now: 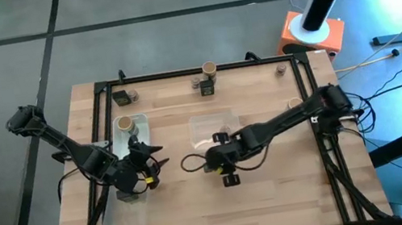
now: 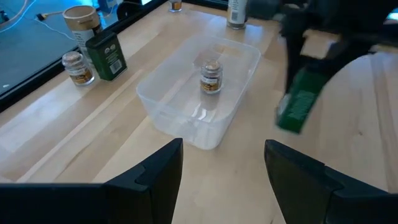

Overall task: Sort spices by type
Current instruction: Put the black seasoning can into the bottom transparent bin

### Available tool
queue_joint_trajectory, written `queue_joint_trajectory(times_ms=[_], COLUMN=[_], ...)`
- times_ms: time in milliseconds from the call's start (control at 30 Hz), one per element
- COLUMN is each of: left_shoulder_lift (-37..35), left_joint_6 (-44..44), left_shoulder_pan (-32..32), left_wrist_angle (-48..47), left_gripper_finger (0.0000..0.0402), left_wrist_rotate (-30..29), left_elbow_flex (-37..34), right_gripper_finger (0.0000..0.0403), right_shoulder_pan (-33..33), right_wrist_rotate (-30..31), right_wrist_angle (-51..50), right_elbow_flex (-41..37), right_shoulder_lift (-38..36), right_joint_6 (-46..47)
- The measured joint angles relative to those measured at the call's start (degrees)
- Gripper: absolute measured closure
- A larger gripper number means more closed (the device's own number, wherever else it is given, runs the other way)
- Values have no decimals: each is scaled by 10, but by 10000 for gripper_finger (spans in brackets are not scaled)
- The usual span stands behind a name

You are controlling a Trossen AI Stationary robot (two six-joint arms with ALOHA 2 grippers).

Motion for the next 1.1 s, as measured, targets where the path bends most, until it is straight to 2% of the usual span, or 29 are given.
queue_joint_trajectory(times_ms=[400, 933, 1100], left_shoulder_lift=[0, 0, 3], left_joint_6=[0, 0, 1], left_shoulder_pan=[-2, -2, -2], left_wrist_angle=[1, -1, 0], left_gripper_finger=[192, 192, 192], left_wrist_rotate=[0, 0, 0], left_elbow_flex=[0, 0, 0], right_gripper_finger=[277, 276, 246], right_shoulder_pan=[-6, -5, -6], right_wrist_rotate=[-16, -16, -16], right_wrist_angle=[-2, 34, 41], right_elbow_flex=[0, 0, -1], right_shoulder_lift=[52, 78, 80], right_joint_6=[2, -9, -10])
